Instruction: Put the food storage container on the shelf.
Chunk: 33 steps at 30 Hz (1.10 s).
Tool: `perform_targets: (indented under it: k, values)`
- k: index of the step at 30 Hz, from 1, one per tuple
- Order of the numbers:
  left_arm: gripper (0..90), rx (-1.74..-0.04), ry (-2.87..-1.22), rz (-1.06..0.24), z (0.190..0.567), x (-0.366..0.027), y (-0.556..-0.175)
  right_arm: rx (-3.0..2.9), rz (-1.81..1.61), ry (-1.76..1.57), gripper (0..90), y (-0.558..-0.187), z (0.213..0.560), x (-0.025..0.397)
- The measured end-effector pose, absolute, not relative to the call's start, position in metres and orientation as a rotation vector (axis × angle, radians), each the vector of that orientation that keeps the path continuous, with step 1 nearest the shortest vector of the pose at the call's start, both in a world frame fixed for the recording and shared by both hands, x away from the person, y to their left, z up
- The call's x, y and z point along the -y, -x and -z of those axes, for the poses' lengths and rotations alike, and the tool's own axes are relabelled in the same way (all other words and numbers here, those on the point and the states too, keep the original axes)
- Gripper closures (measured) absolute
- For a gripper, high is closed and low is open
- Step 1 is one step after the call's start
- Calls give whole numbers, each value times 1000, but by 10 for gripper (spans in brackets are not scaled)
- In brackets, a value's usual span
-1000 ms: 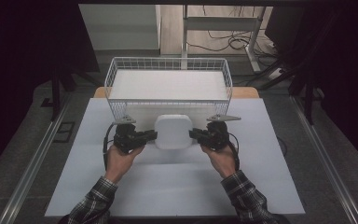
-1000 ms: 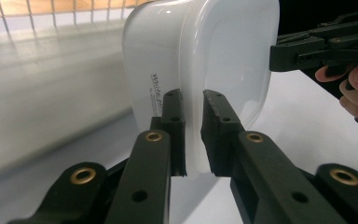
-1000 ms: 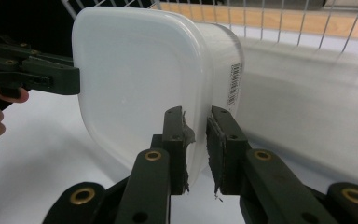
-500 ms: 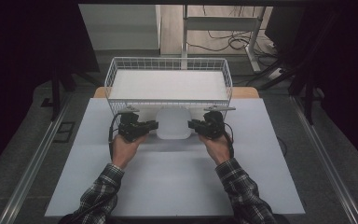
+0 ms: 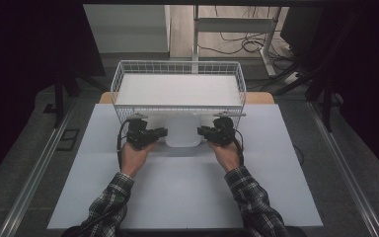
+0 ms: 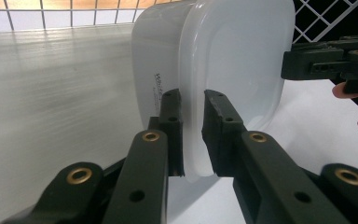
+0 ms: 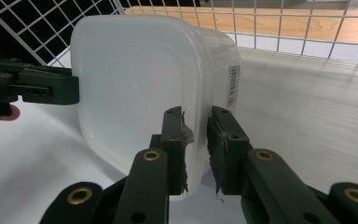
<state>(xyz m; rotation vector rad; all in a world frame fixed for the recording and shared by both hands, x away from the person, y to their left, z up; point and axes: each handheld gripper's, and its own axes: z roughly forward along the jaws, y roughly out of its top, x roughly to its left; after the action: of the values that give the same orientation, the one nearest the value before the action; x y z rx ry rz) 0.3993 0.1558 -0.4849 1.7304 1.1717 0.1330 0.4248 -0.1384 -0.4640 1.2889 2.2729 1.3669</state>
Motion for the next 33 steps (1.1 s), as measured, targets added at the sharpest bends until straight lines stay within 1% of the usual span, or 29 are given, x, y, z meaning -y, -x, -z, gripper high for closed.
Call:
perform_targets:
  k: [7, 11, 17, 22, 26, 28, 33]
  values:
    - [765, -1157, -1711, -157, 488, -156, -404, -2248, -1369, -1277, 737, -428, 466, 136]
    - [723, -1162, -1725, -168, 493, -152, -407, -2236, -1358, -1267, 704, -430, 469, 133]
    - [700, -1169, -1725, -162, 494, -150, -412, -2235, -1339, -1272, 653, -433, 473, 130]
    - [628, -1187, -1745, -203, 495, -147, -417, -2222, -1347, -1281, 608, -434, 477, 127]
    - [579, -1193, -1731, -237, 497, -145, -417, -2211, -1341, -1285, 560, -434, 479, 128]
    - [560, -1194, -1713, -234, 497, -145, -415, -2178, -1316, -1273, 543, -433, 479, 128]
    - [541, -1186, -1714, -281, 496, -146, -414, -2150, -1312, -1280, 555, -434, 480, 129]
